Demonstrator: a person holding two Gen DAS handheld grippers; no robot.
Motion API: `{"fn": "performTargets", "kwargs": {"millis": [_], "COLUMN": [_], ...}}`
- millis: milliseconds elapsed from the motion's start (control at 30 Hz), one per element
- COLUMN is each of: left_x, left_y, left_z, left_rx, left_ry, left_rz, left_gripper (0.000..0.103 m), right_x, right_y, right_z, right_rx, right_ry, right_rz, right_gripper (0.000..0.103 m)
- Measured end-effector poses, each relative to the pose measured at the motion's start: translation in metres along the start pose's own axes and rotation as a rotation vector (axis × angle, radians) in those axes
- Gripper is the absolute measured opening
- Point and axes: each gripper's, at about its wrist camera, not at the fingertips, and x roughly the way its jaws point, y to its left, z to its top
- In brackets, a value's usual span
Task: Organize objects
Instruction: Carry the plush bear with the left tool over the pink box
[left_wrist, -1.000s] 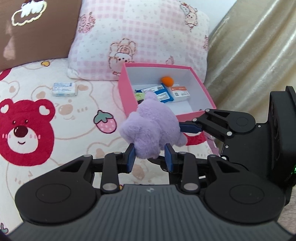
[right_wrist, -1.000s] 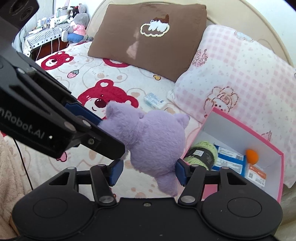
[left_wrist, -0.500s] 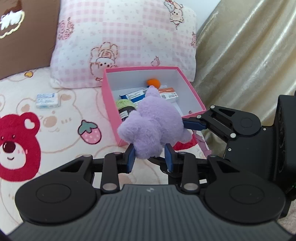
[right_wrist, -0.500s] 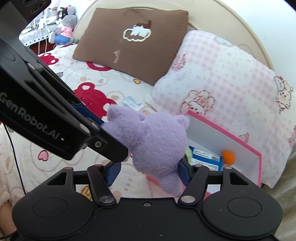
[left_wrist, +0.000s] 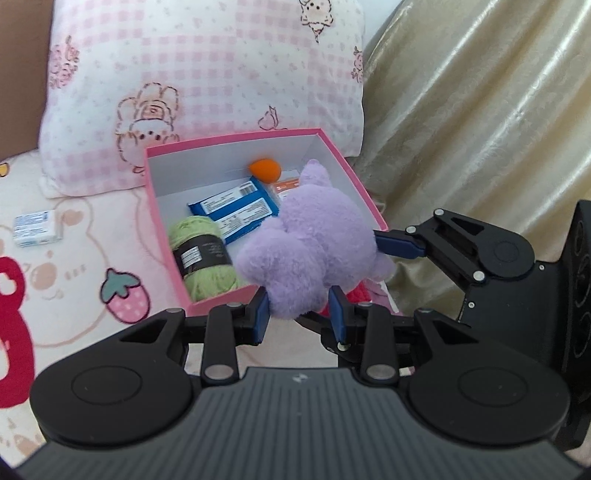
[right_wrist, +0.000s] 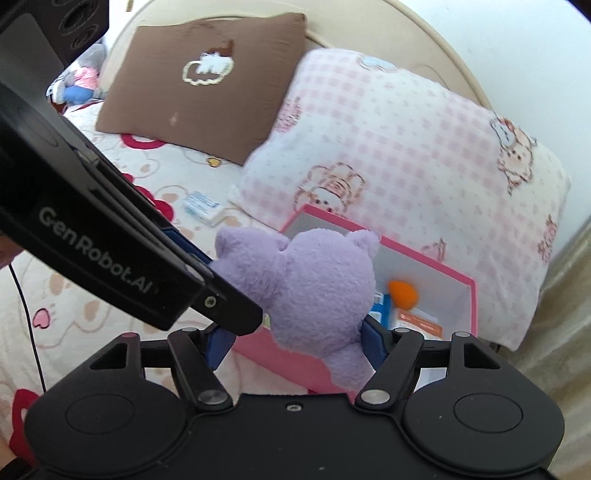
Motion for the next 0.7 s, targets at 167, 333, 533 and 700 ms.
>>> {"fn": "performTargets", "kwargs": {"millis": [167,333,533,700], "left_x": [0.030,0.057,0.082,0.116], "left_y": [0.001,0.008,0.015,0.025], "left_z": [0.019,0.042,0.061,0.065], "left_rx": [-0.017,-0.058,-0.067,-0.117], "left_ry": [0.023,0.041,0.055,0.107], "left_rz": [-0.019,-0.048,-0.074,-0.070], "left_gripper": [0.031,0.031,0.031,0.031], "right_x": [0.016,0.032,0.056,0.080], "right_y": [-0.021,-0.043,-0.073,-0.081], "right_z": [0.000,0.000,0.001,-0.005], "right_rx": [0.043,0.081,0.123,0.064], "right_ry": [0.017,0.024,0.027,0.080], "right_rz": [-0.014,-0.028,-0.010,-0.003], "right_gripper": [0.076,0.077,0.077,0.077]}}
